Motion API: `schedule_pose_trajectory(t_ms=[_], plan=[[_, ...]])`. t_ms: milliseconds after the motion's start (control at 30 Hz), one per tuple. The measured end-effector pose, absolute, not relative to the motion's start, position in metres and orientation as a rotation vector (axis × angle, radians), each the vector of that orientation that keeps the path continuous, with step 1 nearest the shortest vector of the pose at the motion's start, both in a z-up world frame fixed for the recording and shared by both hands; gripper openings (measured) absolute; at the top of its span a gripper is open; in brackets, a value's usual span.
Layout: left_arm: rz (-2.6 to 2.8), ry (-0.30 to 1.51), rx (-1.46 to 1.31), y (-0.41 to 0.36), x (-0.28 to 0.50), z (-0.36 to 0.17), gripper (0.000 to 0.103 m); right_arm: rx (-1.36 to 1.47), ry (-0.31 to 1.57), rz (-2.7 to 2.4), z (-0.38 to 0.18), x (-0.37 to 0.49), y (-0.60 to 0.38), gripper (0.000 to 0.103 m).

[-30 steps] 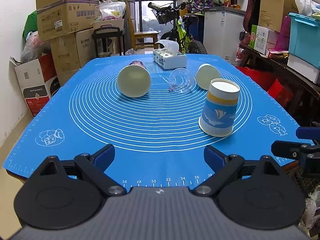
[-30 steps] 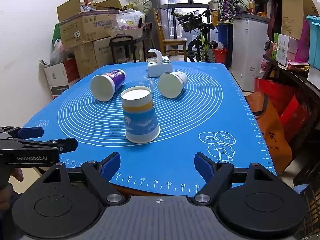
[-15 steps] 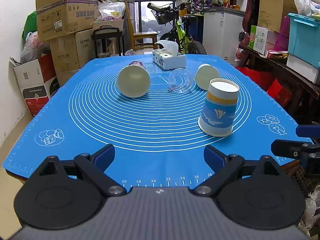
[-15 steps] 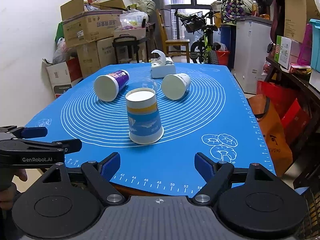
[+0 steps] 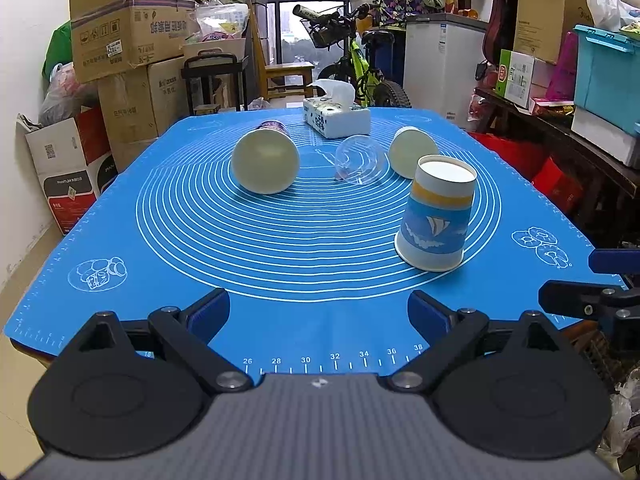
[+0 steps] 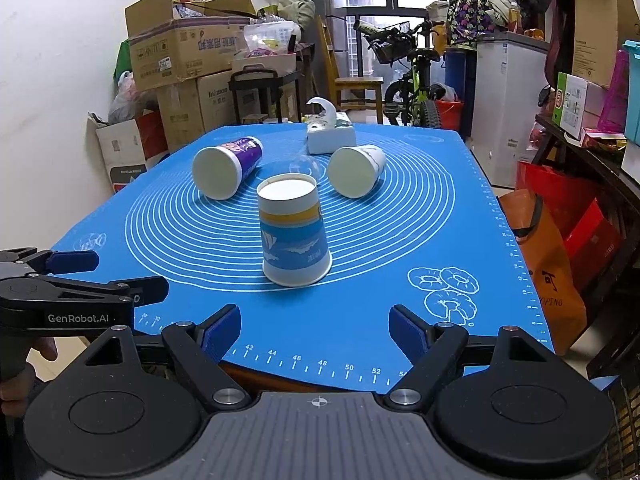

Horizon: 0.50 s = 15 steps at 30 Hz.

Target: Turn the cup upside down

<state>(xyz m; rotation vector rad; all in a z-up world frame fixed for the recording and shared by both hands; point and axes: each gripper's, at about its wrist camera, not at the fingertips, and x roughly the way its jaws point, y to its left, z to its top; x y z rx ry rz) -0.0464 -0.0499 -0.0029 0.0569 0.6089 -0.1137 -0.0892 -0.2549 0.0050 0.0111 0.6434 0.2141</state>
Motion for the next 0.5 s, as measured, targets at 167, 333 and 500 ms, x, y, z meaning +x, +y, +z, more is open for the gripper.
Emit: schedule_pose_trajectory(t_ms=[167, 333, 500], plan=[[-0.114, 0.609, 0.057, -0.0500, -0.0465, -0.0029, 0.095, 0.008, 0.649, 0.214, 0.0044, -0.0881, -0.2545, 0.084], [-0.115, 0.609, 0.056, -0.0500, -0.0465, -0.0029, 0.095, 0.005, 0.651, 0.214, 0.0038, -0.0877, -0.2540, 0.084], [-0.115, 0.610, 0.056, -0.0498, -0.0463, -0.0029, 0.096, 0.004, 0.653, 0.215, 0.0032, -0.0869, -0.2537, 0.084]])
